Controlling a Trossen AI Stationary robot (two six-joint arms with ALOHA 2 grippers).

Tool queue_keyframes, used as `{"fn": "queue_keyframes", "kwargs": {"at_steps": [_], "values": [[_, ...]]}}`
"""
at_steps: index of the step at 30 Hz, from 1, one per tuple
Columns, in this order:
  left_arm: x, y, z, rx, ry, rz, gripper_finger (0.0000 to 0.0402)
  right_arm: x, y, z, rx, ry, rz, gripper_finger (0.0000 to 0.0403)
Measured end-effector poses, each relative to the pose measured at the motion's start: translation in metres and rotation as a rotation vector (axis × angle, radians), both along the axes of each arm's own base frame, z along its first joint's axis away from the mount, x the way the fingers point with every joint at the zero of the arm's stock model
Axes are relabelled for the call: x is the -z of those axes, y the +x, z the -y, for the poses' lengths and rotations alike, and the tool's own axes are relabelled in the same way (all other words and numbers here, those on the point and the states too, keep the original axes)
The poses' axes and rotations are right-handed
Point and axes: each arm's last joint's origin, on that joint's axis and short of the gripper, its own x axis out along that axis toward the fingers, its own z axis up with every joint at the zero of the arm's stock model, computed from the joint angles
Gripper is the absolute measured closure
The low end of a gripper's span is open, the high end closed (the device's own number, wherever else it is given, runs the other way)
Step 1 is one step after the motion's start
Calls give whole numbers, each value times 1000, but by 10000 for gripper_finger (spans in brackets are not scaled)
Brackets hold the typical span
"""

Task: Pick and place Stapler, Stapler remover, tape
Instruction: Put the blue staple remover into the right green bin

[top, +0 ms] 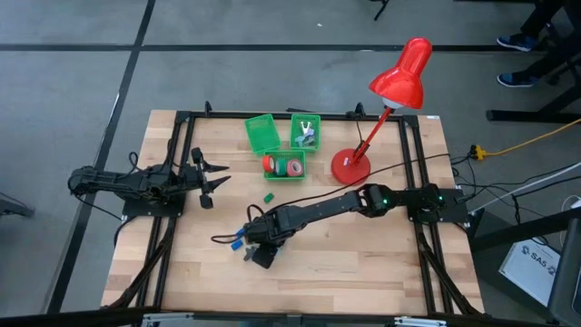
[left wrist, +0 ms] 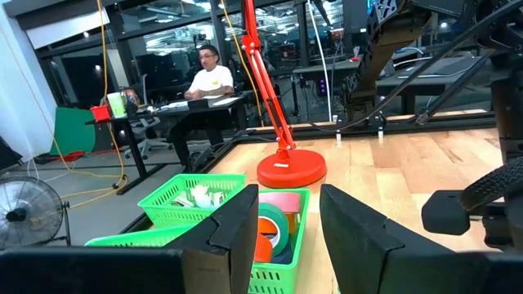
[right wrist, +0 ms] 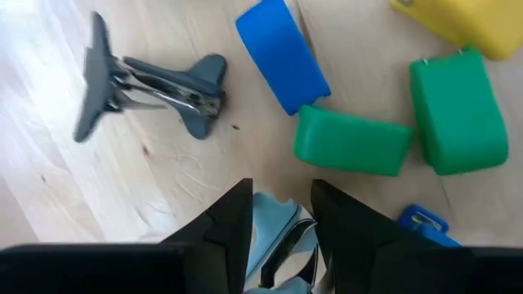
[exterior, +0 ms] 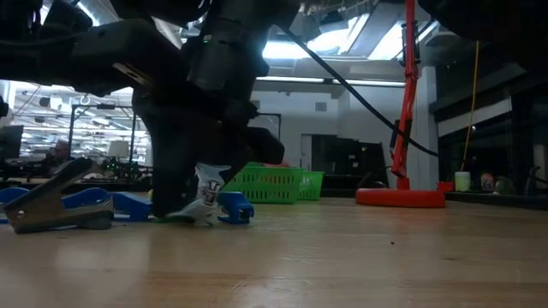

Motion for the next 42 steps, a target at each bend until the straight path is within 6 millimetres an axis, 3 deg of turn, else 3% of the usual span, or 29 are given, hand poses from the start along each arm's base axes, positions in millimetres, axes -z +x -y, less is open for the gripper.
{"fn": "queue_keyframes", "kwargs": {"at_steps": [7,15,20,42], "values": [[0,0,0,0,0,0,274,-1,2,-1,-1,5,24,301],[0,0,0,0,0,0,274,-1,2,0,17,6,17,285],[0,0,0,0,0,0,274,-1,3,1,-17,-69,49,302],[0,0,0,0,0,0,274,-2,6,-1,30,-86,88,290]]}}
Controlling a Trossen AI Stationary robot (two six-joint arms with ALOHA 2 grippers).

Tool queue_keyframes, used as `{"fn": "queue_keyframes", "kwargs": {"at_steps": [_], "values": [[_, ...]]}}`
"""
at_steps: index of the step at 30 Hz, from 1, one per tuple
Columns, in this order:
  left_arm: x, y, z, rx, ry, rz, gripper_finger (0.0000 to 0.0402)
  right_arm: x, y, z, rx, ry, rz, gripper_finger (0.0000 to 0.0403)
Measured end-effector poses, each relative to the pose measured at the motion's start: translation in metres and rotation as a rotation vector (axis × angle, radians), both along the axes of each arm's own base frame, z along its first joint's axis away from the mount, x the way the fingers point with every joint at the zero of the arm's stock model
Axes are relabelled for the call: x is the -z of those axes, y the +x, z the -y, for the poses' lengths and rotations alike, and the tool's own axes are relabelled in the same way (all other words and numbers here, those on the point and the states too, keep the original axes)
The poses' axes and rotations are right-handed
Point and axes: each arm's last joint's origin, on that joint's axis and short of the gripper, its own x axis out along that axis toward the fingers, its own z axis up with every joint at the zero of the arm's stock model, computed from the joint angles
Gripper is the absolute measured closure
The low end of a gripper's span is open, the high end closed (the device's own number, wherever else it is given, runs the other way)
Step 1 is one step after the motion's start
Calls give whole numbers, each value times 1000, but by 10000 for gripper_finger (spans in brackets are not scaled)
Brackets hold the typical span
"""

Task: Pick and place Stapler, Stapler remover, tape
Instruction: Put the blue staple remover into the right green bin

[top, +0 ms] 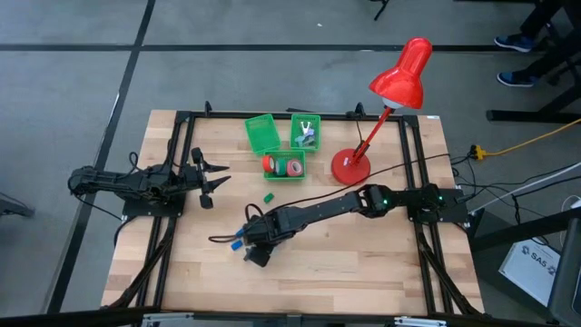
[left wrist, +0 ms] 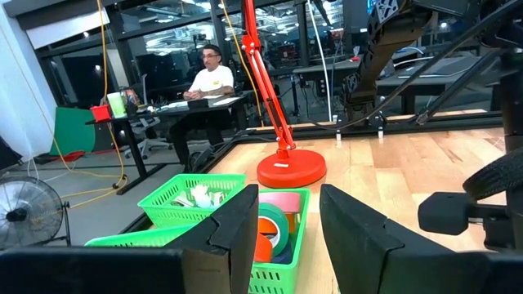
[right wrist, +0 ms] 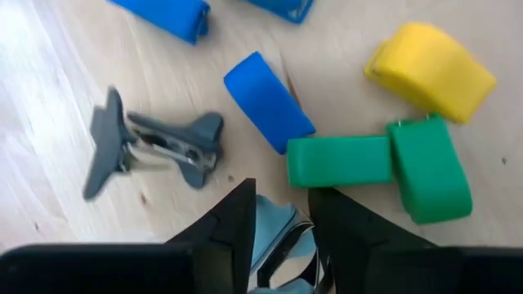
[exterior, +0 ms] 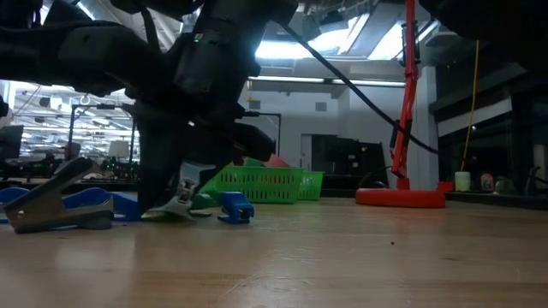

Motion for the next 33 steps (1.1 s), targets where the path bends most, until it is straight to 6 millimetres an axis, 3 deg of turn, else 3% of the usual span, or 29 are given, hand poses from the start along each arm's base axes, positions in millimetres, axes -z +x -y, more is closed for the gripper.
{"fn": "queue_keyframes", "kwargs": {"at_steps": [10,16,20,26,33], "values": [[0,0,0,0,0,0,274,-6,6,-2,-3,39,64,304],[0,0,0,0,0,0,274,-45,4,5,-62,58,151,292],[0,0,0,0,0,1,274,-82,-5,16,-72,42,196,289],[0,0,0,0,0,2,274,-131,-21,46,-60,-54,240,305],[0,0,0,0,0,1,274,-159,-35,114,12,-276,198,282]]}}
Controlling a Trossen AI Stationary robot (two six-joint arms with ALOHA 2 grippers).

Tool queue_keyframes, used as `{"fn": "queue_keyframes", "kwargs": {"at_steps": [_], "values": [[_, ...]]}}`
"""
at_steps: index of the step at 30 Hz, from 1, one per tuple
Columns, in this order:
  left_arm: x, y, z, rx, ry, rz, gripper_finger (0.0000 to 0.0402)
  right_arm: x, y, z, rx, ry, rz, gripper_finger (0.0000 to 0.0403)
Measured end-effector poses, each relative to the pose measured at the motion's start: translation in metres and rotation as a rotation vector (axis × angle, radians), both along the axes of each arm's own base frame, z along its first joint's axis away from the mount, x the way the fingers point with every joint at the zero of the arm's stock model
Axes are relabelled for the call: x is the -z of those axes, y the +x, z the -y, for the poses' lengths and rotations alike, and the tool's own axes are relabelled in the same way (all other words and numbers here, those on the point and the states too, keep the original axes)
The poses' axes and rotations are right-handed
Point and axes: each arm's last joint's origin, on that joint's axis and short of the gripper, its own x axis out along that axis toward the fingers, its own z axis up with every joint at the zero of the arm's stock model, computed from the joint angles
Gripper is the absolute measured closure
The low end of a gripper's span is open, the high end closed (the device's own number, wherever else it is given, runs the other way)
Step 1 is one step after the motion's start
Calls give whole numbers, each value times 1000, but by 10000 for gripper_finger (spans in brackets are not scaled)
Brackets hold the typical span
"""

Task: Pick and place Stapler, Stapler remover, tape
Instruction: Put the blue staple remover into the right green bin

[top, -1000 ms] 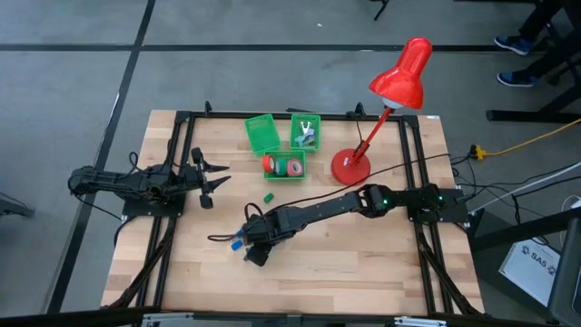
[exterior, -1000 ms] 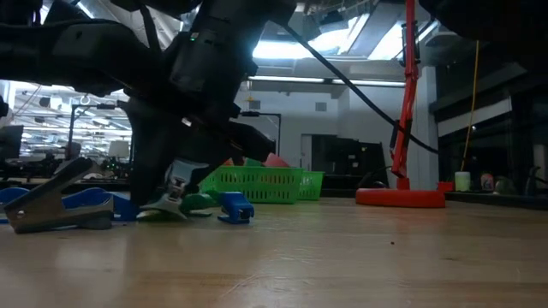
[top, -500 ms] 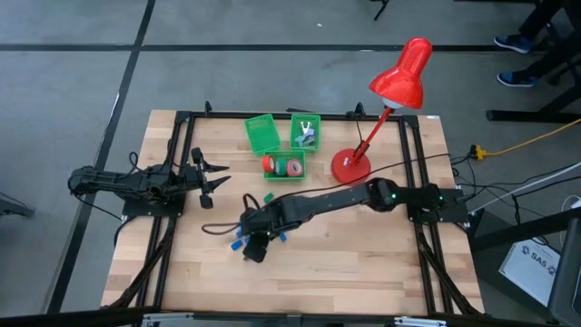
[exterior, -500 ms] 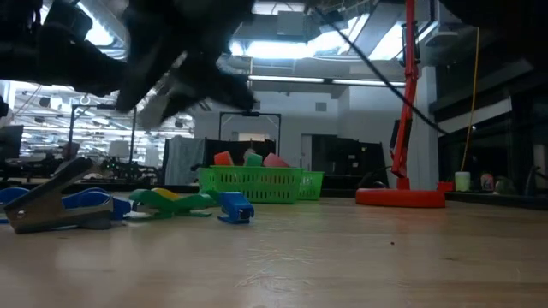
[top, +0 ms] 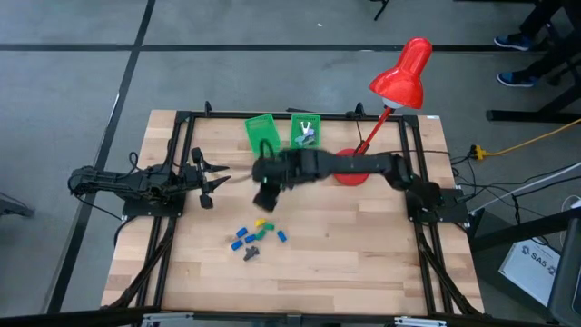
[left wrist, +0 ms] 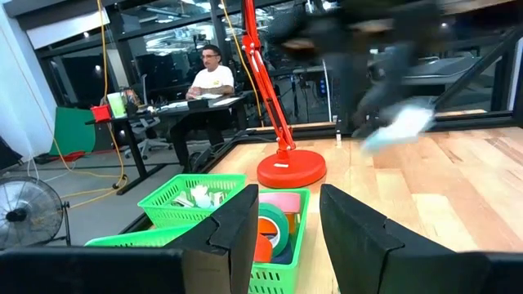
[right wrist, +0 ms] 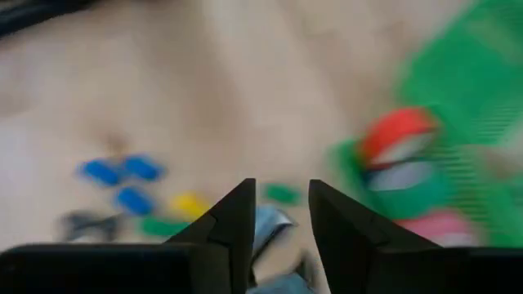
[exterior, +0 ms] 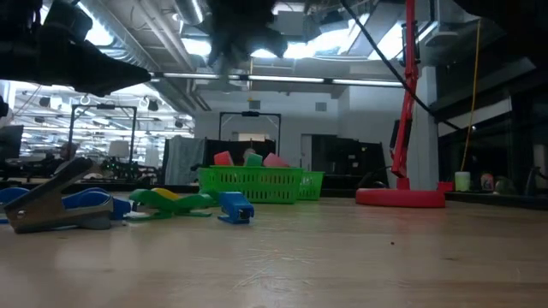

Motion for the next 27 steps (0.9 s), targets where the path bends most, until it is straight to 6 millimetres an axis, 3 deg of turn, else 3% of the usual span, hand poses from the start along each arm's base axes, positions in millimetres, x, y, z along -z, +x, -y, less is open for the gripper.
{"fn": "queue_keyframes", "kwargs": {"at_steps": [7,12,21,27], "values": [[0,0,0,0,0,0,274,2,-20,91,146,-89,-173,308],[0,0,0,0,0,1,274,6,-40,140,221,-70,-306,336],[0,0,0,0,0,1,274,7,-63,189,97,-88,-440,377],[0,0,0,0,0,-1,274,9,-72,193,-36,34,-477,398]]}}
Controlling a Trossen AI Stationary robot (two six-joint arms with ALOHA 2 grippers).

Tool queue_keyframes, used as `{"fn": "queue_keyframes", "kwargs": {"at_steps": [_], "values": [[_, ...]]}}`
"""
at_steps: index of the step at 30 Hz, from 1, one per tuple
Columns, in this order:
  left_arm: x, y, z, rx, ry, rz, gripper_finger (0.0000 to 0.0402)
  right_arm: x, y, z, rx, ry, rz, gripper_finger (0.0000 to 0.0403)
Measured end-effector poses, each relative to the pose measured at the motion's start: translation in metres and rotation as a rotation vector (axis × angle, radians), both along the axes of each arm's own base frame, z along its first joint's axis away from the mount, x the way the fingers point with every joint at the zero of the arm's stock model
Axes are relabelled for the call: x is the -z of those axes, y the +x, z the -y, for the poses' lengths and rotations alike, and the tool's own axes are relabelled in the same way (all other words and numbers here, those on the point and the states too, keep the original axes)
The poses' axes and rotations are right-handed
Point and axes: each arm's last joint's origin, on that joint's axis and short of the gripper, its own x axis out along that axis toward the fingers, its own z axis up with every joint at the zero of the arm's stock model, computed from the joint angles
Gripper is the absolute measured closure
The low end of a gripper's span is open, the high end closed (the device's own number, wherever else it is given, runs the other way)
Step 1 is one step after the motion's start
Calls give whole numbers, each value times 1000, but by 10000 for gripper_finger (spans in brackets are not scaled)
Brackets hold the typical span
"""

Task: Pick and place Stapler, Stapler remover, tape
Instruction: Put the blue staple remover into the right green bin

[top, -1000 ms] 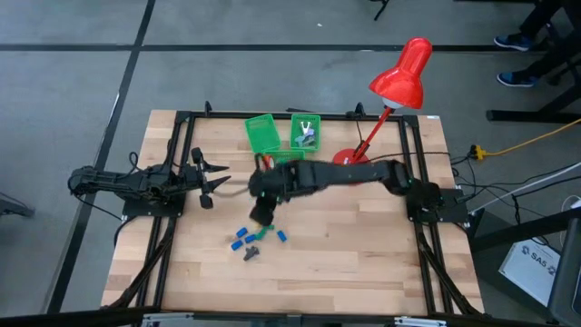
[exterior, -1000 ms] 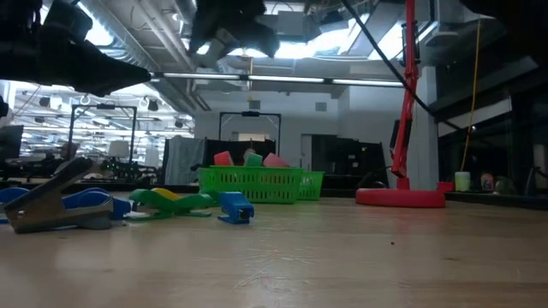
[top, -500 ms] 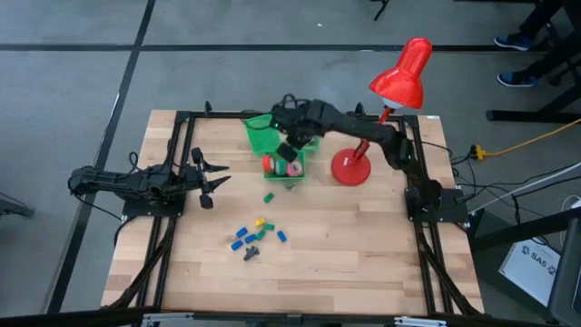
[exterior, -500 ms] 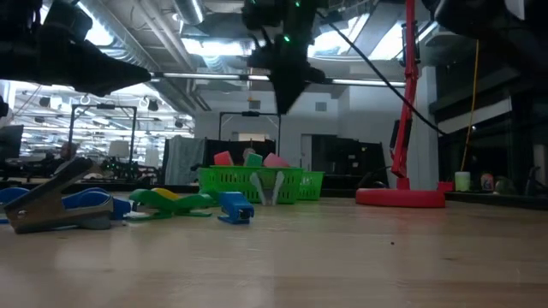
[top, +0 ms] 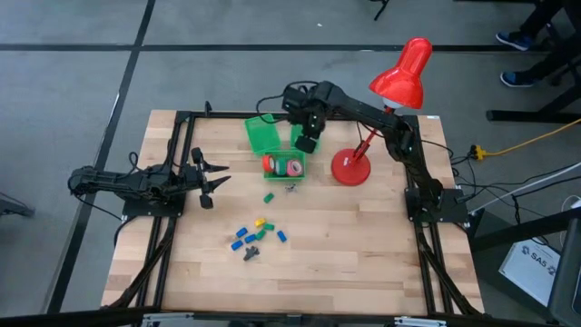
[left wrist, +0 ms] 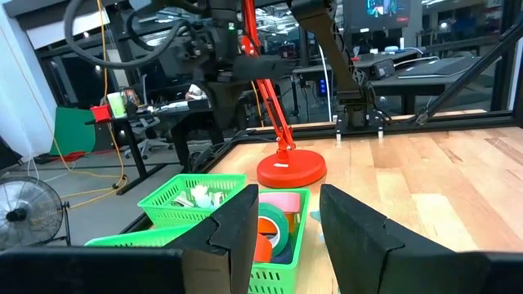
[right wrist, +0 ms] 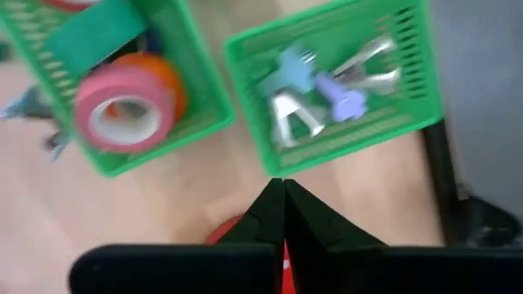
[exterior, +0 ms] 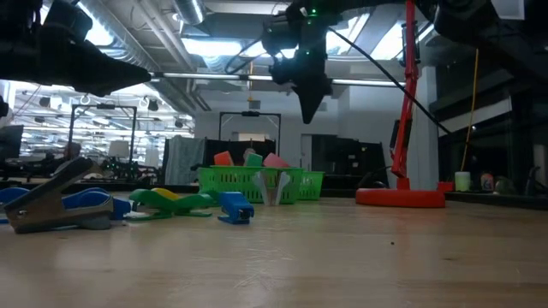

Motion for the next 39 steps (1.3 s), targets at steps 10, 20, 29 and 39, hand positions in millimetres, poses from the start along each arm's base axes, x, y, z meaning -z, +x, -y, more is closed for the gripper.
{"fn": "queue_keyframes", "kwargs": {"at_steps": [10,20,29,39], "values": [[0,0,0,0,0,0,274,0,18,-62,93,80,17,388],[0,0,0,0,0,0,274,1,34,-140,-305,50,36,379],[0,0,0,0,0,0,274,17,42,-161,-442,32,42,275],[0,0,0,0,0,0,274,72,52,-166,-575,14,42,200]]}}
